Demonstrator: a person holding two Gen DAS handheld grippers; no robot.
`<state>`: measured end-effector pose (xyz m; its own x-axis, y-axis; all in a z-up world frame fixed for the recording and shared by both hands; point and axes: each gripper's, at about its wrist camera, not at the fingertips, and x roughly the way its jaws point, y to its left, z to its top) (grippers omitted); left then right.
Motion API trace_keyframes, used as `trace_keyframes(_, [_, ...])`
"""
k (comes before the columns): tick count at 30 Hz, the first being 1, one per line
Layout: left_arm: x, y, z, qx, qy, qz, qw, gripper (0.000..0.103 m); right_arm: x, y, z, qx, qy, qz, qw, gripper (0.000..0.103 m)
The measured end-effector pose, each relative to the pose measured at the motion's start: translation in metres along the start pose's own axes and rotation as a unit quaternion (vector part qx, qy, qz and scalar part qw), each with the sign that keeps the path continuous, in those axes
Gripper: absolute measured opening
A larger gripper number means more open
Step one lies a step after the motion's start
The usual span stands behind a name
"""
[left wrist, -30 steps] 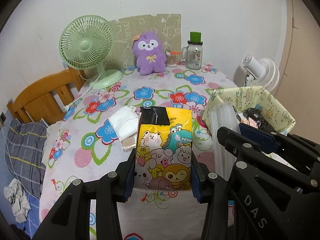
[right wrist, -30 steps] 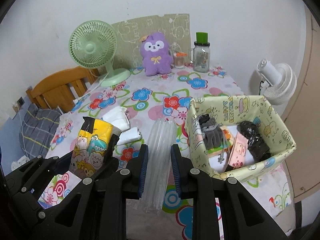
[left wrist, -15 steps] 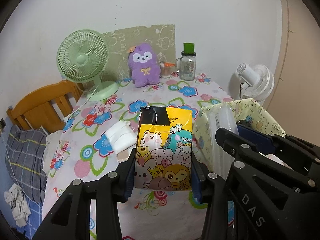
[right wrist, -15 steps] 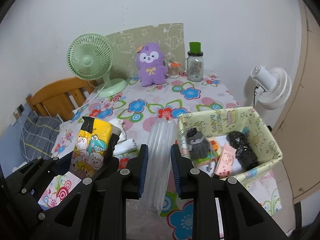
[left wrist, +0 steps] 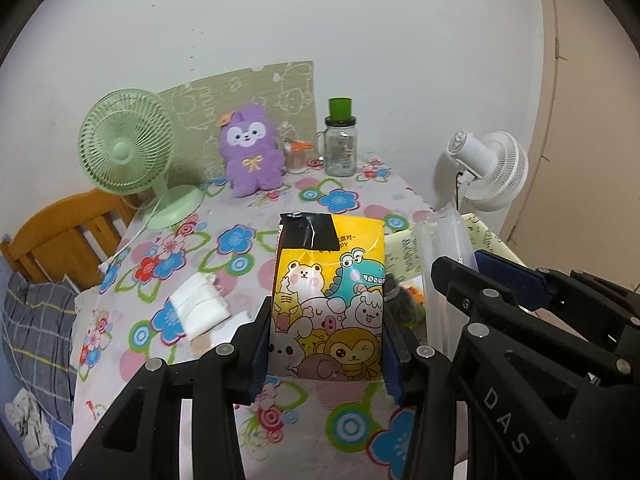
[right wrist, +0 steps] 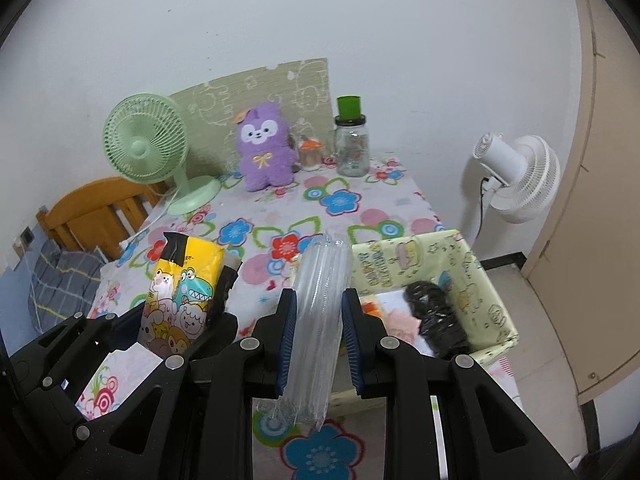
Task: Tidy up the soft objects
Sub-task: 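Carry the yellow bag with the left tool while the right tool carries the tube pack toward the yellow box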
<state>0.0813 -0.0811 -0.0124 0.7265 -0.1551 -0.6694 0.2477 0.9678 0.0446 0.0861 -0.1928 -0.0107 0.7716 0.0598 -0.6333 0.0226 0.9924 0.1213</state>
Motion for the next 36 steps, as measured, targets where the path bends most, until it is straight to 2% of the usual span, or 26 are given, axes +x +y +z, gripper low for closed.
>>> trace_keyframes(15, [0.026,-0.046,0.015,0.025,0.010,-0.021,0.9994,0.047,0.015,-0.047,0.003,0.030,0.006,-0.015,0.999,0.027])
trace_keyframes(36, [0.080,-0.082,0.026,0.049,0.043,-0.045,0.9969,0.048,0.061,-0.090,0.007,0.054,0.039,-0.046,0.997,0.027])
